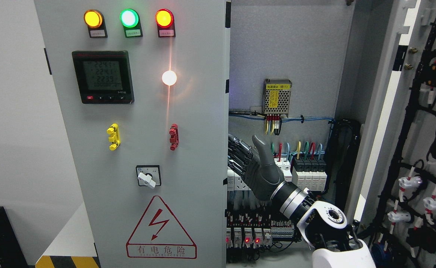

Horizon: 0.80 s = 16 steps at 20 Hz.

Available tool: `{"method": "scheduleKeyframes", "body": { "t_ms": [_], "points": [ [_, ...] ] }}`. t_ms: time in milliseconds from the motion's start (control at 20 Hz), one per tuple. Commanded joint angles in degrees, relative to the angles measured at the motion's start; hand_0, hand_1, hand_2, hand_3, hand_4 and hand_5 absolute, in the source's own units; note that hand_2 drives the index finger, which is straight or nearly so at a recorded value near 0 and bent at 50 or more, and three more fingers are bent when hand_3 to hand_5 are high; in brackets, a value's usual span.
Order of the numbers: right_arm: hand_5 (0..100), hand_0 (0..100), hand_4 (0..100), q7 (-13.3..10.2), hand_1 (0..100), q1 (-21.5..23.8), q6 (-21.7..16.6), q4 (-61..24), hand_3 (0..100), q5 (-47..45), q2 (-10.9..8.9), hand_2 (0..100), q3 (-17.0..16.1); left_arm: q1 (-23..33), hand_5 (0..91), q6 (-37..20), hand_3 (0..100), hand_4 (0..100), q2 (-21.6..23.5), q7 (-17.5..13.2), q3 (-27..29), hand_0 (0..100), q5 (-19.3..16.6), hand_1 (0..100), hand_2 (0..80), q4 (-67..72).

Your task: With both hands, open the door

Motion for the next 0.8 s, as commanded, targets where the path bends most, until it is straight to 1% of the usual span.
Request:
{"method": "scheduleKeyframes", "body": {
  "t_ms": [0, 100, 651, 751],
  "points": [
    [0, 0, 0, 0.84, 0, -0.59, -0.08, 1.41, 0, -0.12, 0.01, 0, -0.18, 0.0, 0.0, 0.02, 0, 0, -0.03, -0.04, 0.0, 0, 0.0, 0, 0.0, 0.0],
    [0, 0, 0, 1.29, 0, -0.68, -0.08, 1.67, 0, -0.12, 0.01, 0, -0.26, 0.0, 0.0, 0.02, 0, 0, -0.03, -0.04, 0.0, 0, 0.0, 0, 0.0, 0.0],
    [0, 0, 0, 1.55, 0, -0.68, -0.17, 1.33, 0, -0.21, -0.08, 0, -0.18, 0.0, 0.0, 0.02, 0, 0, -0.03, -0.04, 0.0, 0, 0.0, 0, 0.0, 0.0],
    [0, 0, 0, 3.12, 0, -0.77, -0.17, 1.32, 0, -0.21, -0.08, 0, -0.18, 0.0, 0.0, 0.02, 0, 0, -0.03, -0.04, 0.0, 0, 0.0, 0, 0.0, 0.0]
  ]
}}
